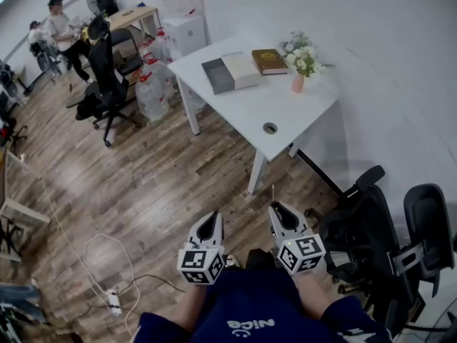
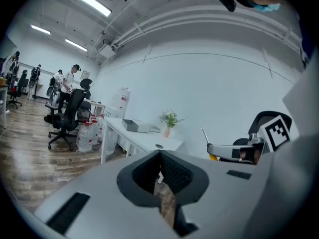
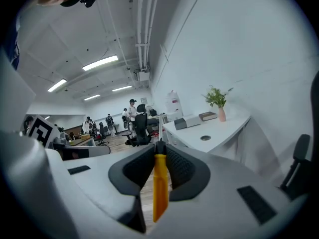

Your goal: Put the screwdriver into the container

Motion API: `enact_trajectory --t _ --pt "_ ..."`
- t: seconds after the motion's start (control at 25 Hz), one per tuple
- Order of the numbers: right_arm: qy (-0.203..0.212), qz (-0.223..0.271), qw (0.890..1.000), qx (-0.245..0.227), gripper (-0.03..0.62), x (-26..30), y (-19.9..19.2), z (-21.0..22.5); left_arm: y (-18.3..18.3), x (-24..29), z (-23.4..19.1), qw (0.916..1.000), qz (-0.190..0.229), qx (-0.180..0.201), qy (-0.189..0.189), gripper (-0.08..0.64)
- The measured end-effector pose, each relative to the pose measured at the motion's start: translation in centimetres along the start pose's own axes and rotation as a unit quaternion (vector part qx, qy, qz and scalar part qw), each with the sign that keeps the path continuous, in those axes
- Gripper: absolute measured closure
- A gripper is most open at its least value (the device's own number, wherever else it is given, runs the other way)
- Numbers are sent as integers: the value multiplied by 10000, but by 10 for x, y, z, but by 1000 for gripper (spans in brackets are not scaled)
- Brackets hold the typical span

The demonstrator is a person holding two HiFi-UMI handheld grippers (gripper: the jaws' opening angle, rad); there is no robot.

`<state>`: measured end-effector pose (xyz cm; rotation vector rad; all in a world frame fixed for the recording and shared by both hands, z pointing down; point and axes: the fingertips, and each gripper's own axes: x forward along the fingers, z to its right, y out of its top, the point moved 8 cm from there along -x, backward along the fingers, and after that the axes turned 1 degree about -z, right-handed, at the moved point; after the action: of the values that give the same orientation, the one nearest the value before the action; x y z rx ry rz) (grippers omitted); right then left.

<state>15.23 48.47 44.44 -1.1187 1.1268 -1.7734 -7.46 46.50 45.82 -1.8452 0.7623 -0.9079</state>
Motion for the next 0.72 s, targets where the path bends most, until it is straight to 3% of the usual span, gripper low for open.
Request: enact_trajectory --t 0.32,0.72 --pt "162 -213 9996 6 503 32 -8 -4 -10 9 -26 9996 -218 -88 137 543" --pt "554 -50 9985 -20 503 130 43 46 29 91 -54 9988 -165 45 451 543"
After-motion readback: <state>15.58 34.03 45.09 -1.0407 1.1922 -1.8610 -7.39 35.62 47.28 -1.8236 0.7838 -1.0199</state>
